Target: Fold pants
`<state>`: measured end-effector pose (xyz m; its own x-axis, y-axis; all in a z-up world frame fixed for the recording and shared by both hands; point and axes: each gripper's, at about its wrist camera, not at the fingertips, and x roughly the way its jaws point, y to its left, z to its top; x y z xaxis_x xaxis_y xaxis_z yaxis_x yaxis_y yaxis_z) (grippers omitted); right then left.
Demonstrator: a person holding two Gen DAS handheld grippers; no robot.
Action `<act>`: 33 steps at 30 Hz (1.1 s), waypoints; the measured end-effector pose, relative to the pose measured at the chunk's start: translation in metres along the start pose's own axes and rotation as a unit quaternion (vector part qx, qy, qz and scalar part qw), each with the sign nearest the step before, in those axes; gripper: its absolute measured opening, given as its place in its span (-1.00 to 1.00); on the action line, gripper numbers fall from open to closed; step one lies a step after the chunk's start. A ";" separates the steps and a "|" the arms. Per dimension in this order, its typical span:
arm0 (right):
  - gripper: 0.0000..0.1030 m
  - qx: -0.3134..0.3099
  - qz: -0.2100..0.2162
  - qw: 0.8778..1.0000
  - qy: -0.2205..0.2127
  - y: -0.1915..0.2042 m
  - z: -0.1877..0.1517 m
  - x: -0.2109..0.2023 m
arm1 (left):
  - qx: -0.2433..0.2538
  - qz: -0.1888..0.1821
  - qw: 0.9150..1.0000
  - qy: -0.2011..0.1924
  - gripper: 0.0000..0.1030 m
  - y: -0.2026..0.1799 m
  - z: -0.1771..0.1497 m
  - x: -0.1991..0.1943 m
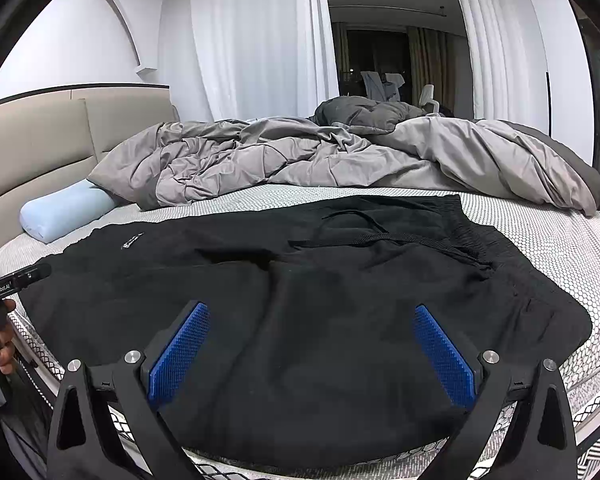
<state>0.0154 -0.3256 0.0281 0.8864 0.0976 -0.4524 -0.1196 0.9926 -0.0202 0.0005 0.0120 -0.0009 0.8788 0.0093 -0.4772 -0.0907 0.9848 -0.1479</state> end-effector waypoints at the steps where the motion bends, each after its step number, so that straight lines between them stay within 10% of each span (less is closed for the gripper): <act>1: 1.00 -0.001 0.000 1.000 0.000 0.000 0.000 0.001 | 0.000 0.000 1.000 0.000 0.99 0.000 0.000 0.000; 33: 1.00 -0.002 0.002 1.000 0.002 -0.002 0.000 0.002 | 0.001 -0.001 1.000 0.000 0.99 0.003 0.000 0.002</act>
<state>0.0172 -0.3273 0.0275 0.8843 0.1020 -0.4557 -0.1253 0.9919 -0.0211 0.0016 0.0146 -0.0024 0.8792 0.0071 -0.4764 -0.0880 0.9851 -0.1477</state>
